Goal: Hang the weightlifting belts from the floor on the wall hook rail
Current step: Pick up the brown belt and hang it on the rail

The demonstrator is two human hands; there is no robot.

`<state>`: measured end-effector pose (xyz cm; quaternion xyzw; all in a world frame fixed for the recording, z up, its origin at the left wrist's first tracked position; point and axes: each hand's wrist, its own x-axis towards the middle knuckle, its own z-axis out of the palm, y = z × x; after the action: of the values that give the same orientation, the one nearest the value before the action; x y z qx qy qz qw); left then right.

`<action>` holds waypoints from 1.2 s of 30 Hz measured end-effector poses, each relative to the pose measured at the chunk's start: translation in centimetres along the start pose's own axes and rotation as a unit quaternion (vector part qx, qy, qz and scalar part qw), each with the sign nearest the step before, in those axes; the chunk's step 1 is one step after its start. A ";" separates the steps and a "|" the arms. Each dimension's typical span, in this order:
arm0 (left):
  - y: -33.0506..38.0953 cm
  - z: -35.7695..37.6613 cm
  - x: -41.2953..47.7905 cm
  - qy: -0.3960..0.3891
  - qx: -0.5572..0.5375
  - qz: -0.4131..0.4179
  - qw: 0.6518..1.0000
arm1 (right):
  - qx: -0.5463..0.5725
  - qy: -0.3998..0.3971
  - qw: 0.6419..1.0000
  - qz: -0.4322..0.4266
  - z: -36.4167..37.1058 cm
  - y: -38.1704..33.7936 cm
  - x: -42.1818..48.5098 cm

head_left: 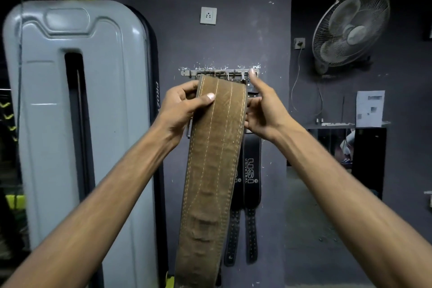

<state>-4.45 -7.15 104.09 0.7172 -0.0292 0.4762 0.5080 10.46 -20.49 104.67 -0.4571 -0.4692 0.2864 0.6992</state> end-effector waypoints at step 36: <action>-9.9 1.6 4.3 -0.122 0.119 -0.126 0.977 | -0.175 0.102 0.976 -0.079 -7.8 8.7 12.0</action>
<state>4.10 -1.68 100.16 0.8232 0.0565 0.3173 0.4674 22.60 -9.75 100.39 -0.5603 -0.4731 0.0958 0.6731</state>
